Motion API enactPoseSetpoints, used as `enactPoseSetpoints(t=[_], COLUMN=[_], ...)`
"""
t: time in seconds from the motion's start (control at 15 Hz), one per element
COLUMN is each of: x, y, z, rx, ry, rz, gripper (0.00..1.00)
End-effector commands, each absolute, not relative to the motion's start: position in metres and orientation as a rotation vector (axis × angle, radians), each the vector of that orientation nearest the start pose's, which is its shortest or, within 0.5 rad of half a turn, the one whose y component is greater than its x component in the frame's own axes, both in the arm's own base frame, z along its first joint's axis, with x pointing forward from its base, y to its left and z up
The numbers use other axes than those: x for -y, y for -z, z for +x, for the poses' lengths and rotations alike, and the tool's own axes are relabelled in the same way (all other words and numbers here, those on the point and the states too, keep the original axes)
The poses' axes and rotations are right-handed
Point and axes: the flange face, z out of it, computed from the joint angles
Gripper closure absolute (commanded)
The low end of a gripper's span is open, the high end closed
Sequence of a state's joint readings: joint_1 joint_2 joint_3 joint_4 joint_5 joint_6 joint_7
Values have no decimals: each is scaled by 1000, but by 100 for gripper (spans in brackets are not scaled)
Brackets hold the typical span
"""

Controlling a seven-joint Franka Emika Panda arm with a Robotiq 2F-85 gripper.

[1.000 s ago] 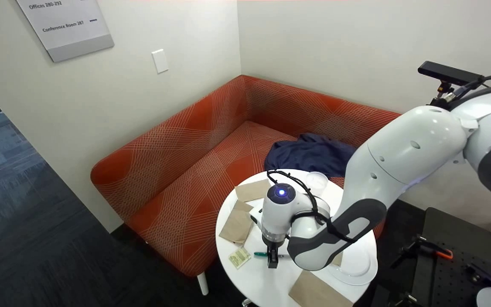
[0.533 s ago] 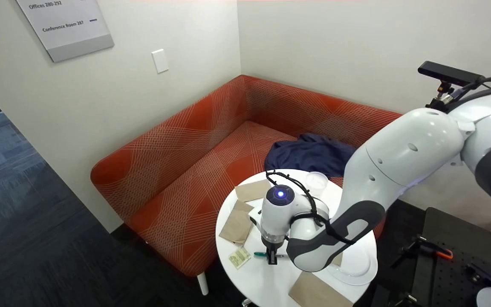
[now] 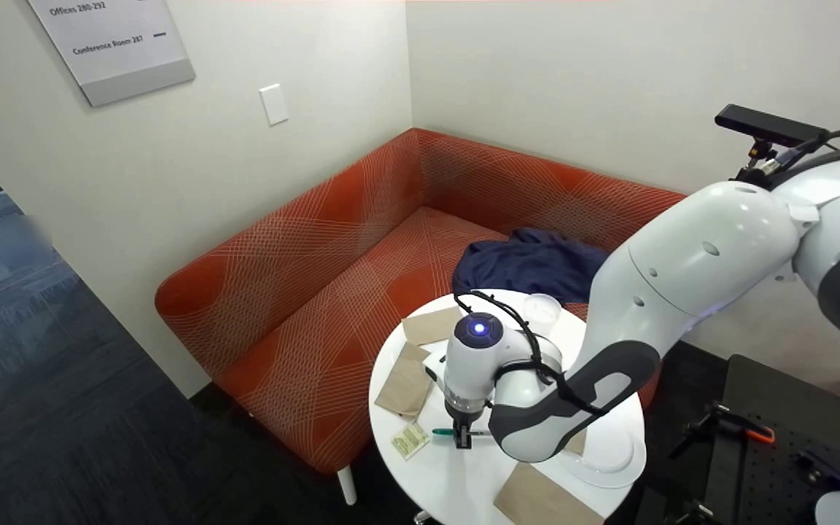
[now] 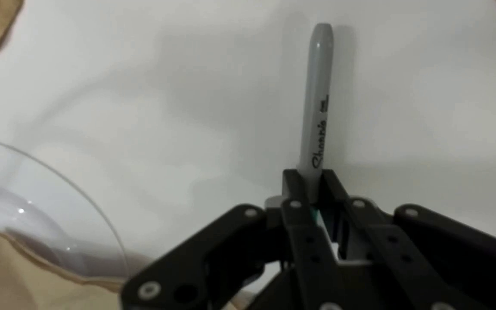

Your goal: Put the marker in the cup

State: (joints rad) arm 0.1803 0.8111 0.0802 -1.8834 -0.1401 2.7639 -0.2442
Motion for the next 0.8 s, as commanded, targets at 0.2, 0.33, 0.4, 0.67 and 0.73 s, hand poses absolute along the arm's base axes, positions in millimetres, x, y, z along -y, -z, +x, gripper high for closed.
enactPoseSetpoints(t=[0.2,0.33,0.4,0.67,0.73], x=[-147,-138,-134,-111,-105], y=[-168,-197,-210,-259,-269], z=[596,596,596,594,593], rx=[915,902,896,854,840], ry=[224,276,296,353,356], rz=[-3049,-3059,-3065,-3089,-3102], gripper=[96,96,96,96,96])
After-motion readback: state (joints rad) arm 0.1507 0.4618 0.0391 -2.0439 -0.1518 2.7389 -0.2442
